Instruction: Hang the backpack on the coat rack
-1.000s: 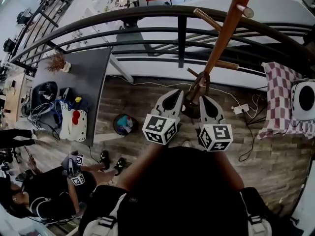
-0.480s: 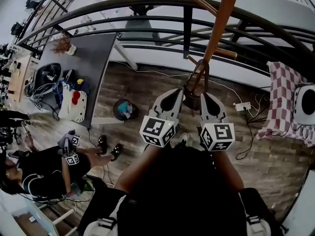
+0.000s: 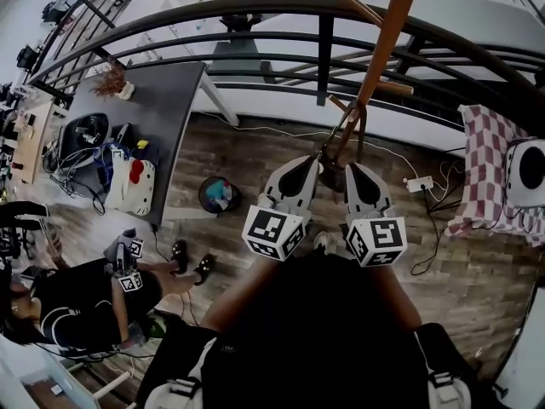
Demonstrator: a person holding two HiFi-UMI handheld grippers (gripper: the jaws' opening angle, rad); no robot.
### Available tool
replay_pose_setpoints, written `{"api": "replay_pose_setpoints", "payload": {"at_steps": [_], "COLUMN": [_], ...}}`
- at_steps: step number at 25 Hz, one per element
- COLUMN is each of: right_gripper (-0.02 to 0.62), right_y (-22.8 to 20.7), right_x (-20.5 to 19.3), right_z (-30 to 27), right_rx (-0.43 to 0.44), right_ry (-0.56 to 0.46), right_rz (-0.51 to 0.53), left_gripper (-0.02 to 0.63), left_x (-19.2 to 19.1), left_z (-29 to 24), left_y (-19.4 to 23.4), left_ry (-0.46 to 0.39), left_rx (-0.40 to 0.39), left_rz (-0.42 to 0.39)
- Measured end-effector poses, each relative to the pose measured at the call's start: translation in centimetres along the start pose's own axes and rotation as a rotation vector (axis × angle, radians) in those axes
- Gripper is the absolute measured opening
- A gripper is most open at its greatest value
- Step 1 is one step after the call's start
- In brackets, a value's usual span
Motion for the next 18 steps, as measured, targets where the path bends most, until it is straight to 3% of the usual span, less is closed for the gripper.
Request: {"api": "replay_pose_setpoints", "payload": {"at_steps": [18], "right_gripper": [0.014], "right_y": [4.1], "right_x": [0.0], "right_z": [2.1], "right_rx": [-0.014], "right_ry": [-0.015], "right_rz": [-0.016], "left_gripper": [0.008], "left_x": [-0.4], "left_z": [3.8], "left_y": [0.3], "left_ry": [0.011], "left_rx": [-0.032], "left_rz": [-0.002]}}
Point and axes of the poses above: the fingertips, and each gripper's own axes: z backward along the fingers, y to its left, x out of its top, the point moved 9 cm from there along z, backward along the fingers, and after that the axes turned 11 degrees about z, right-handed, at the moved point
